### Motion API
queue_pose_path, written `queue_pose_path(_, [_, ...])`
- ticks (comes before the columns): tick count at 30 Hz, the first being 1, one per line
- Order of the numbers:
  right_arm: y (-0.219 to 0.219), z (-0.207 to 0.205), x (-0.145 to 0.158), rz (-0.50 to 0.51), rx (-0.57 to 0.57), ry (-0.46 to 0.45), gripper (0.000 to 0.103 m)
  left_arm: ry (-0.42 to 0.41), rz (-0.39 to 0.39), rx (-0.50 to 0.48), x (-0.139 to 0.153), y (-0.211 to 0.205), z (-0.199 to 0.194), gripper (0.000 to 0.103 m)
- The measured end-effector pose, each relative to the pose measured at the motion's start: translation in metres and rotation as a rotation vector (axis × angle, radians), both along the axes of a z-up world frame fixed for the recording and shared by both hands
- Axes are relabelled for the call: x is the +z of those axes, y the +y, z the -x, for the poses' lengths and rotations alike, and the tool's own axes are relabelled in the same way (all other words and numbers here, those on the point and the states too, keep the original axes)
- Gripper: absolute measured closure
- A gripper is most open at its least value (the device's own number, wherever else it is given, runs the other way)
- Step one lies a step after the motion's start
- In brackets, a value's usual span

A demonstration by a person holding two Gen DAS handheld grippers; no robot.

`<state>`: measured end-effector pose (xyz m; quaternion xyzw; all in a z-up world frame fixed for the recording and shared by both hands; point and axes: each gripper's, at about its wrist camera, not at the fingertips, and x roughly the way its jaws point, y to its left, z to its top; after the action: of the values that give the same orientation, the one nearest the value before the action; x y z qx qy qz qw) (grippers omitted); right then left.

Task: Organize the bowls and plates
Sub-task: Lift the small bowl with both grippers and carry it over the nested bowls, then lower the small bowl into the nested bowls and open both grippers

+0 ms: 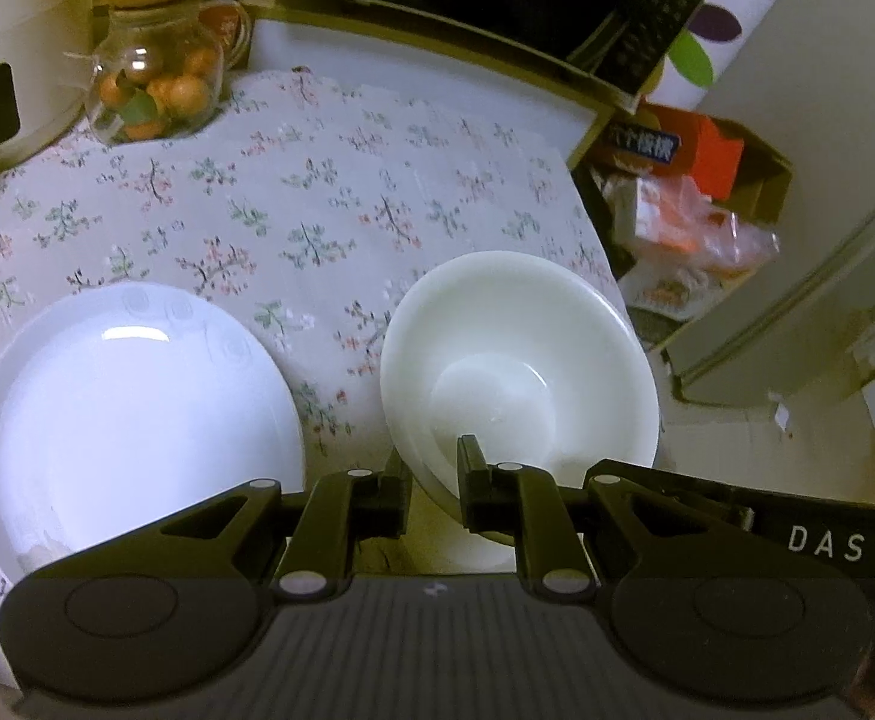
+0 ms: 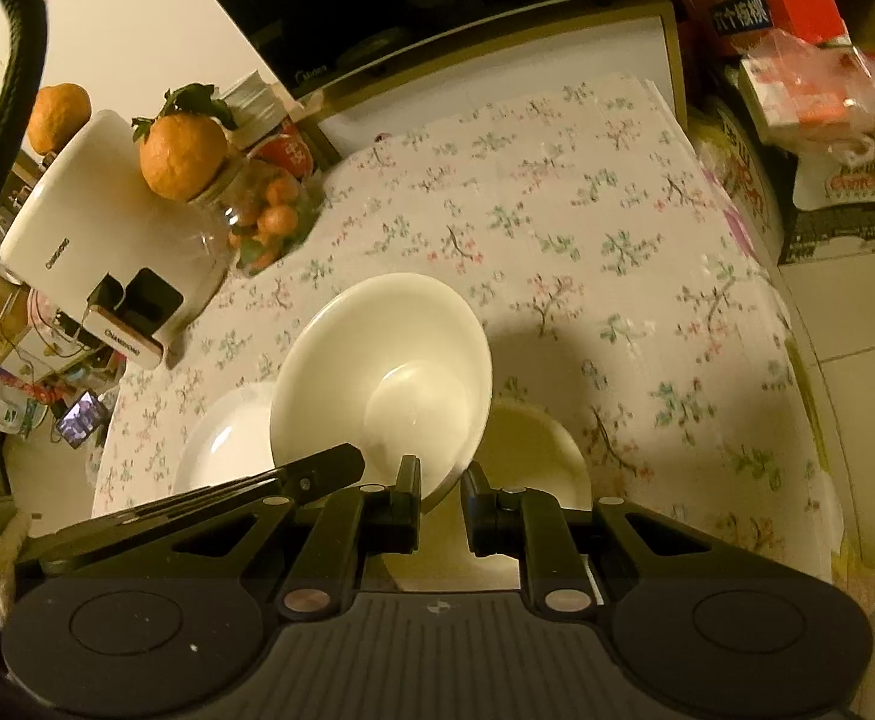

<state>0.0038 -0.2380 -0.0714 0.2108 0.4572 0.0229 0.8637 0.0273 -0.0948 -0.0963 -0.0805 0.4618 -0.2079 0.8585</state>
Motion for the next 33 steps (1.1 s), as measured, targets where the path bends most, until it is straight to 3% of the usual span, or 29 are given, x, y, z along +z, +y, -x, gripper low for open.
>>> queue_pose_path(20, [-0.005,0.018,-0.025,-0.043,-0.018,0.086,0.087,-0.030,-0.139,-0.046,-0.016,-0.017,0.012,0.086])
queue_pose_path(33, [-0.005,0.021,-0.029,-0.078,-0.009,0.107,0.087,-0.066,-0.265,-0.086,-0.022,-0.029,0.023,0.079])
